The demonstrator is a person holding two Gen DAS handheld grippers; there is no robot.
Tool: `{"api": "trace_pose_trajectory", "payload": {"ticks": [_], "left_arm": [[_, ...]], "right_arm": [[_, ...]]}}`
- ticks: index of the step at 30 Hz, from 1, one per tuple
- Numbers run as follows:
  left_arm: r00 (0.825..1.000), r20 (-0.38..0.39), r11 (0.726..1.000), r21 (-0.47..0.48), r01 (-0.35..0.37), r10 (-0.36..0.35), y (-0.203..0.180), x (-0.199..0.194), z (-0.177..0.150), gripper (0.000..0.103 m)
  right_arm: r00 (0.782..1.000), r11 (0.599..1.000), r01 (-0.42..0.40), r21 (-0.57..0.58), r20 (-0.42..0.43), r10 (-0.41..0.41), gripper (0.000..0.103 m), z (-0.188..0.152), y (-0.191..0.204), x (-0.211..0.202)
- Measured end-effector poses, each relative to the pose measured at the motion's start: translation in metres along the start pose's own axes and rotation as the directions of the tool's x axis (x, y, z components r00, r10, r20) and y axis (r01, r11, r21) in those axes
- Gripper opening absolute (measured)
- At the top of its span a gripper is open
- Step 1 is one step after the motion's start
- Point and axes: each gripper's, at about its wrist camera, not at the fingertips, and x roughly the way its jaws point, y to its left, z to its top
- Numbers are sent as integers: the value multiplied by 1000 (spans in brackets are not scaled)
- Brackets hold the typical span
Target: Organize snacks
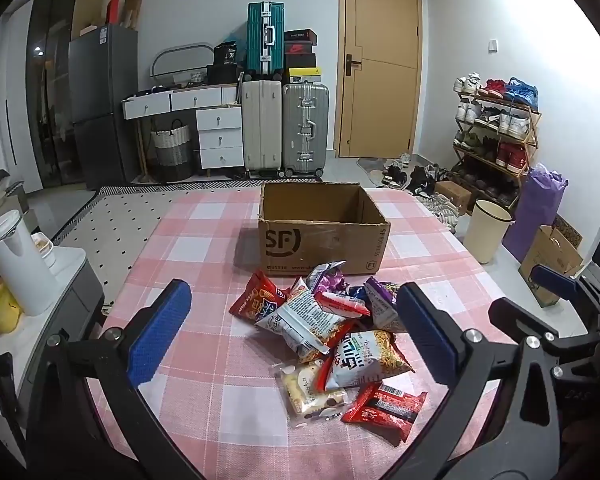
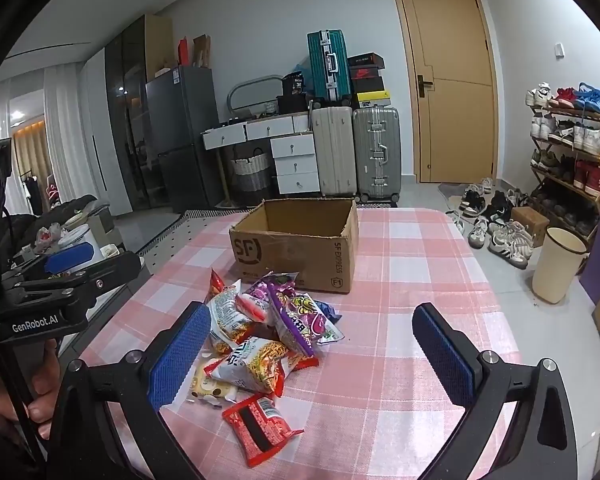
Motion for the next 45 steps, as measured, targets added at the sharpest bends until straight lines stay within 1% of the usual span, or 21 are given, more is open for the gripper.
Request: {"api": "trace_pose_trajectory", "payload": {"ticks": [26, 45], "left_arm": [[1000, 0, 1000, -11, 14, -14, 1, -5, 0, 102], [1000, -1, 1000, -18, 8, -8, 2, -2, -5, 102]], "right_arm": [[1000, 1000, 3, -1, 3, -3, 103, -1, 0, -3], [1000, 1000, 3, -2, 3, -3, 103, -1, 1, -2]]}}
